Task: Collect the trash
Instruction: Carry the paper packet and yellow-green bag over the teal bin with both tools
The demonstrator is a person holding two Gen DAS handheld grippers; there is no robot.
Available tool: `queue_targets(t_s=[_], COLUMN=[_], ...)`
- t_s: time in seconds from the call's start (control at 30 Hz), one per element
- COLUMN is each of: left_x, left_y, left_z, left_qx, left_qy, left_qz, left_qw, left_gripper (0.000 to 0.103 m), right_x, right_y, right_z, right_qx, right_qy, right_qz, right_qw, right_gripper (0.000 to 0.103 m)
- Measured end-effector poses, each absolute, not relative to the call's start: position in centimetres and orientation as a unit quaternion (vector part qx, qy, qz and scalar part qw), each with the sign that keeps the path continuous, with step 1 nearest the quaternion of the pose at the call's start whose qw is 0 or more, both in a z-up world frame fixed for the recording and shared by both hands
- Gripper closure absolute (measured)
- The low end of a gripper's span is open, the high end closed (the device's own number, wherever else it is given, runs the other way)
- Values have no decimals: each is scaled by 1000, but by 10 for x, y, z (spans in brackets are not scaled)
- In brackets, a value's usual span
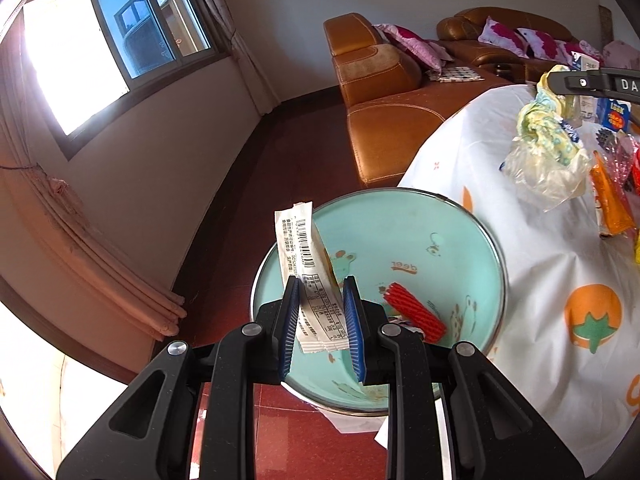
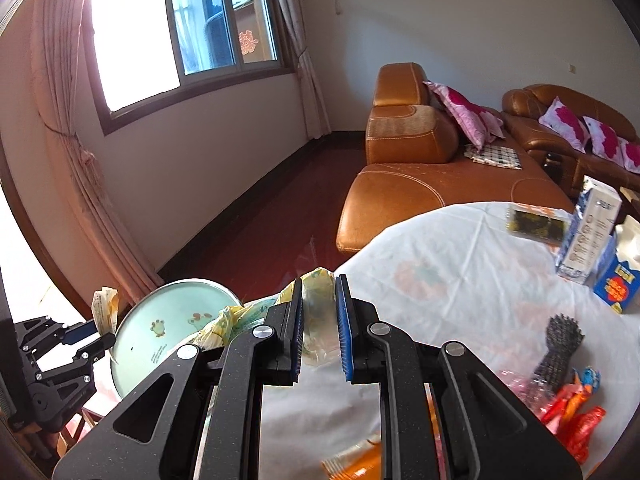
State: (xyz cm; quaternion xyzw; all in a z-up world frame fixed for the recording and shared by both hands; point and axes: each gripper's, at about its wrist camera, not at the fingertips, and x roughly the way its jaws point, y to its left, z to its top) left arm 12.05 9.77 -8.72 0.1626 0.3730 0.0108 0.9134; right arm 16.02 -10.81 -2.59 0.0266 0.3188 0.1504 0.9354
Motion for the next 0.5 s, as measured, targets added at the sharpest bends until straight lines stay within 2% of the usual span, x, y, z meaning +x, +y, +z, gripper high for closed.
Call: queue_targets(t_s=[0.5], left_x=[126], left_y=[106], left_z=[-91], left_qx=[167], left_qy=[377], left_qz=[33], left_qw=[911], left_gripper=[80], right_x=[178], right_y=[-52], right_z=[-43], right_qx=[-8], right_qy=[339], right_qz=[173], right_qw=[925], right_gripper=[87])
